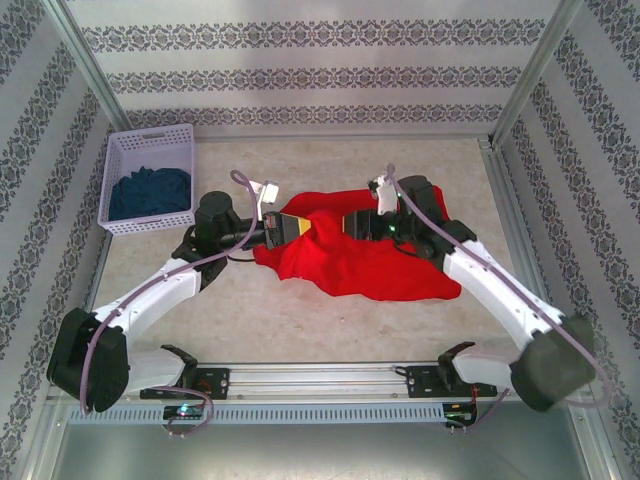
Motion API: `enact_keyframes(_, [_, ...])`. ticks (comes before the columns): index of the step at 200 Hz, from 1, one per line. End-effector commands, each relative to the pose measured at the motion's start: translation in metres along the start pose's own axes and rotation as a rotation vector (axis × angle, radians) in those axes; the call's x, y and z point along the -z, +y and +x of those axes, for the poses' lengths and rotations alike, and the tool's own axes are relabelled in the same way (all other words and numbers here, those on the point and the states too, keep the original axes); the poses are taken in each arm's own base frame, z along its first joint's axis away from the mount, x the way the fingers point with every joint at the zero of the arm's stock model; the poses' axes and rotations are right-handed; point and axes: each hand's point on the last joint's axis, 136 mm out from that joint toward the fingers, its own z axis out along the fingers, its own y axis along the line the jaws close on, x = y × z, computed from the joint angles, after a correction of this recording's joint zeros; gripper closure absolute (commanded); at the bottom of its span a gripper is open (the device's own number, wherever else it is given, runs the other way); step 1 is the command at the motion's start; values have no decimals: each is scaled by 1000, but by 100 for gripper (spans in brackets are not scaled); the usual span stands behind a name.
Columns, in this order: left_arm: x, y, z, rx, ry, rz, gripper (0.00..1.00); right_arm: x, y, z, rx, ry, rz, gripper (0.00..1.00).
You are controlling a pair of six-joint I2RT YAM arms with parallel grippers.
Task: Fold the inside-out t-shirt
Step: Adjust the T-shirt at the center of the table.
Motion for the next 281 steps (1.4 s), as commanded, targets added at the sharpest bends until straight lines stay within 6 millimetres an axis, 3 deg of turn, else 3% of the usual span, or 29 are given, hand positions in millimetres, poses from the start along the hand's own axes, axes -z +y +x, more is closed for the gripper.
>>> enact_keyframes(1, [2, -7, -9, 5, -25, 12, 100, 22, 16, 13, 215, -57, 61, 44])
enact_keyframes(20, [2, -4, -6, 18, -24, 5, 100, 12, 34, 29, 253, -78, 22, 48])
enact_keyframes(44, [3, -6, -4, 18, -19, 2, 100, -11, 51, 32, 270, -90, -33, 51])
enact_keyframes(132, [9, -4, 4, -10, 2, -30, 100, -52, 46, 11, 302, -104, -17, 56])
enact_keyframes(187, [9, 3, 9, -16, 12, -61, 100, -44, 44, 6, 277, -104, -134, 59])
enact_keyframes(228, [9, 0, 5, -21, 7, -53, 100, -62, 47, 16, 276, -71, -174, 60])
enact_keyframes(239, [10, -1, 4, -27, 7, -58, 100, -66, 51, 15, 269, -77, -202, 66])
enact_keyframes(259, [17, 10, 1, -43, -23, -146, 100, -60, 65, 7, 257, -67, -280, 100])
enact_keyframes(281, [47, 62, -4, -43, -87, -498, 100, -19, 82, -4, 139, -49, -475, 100])
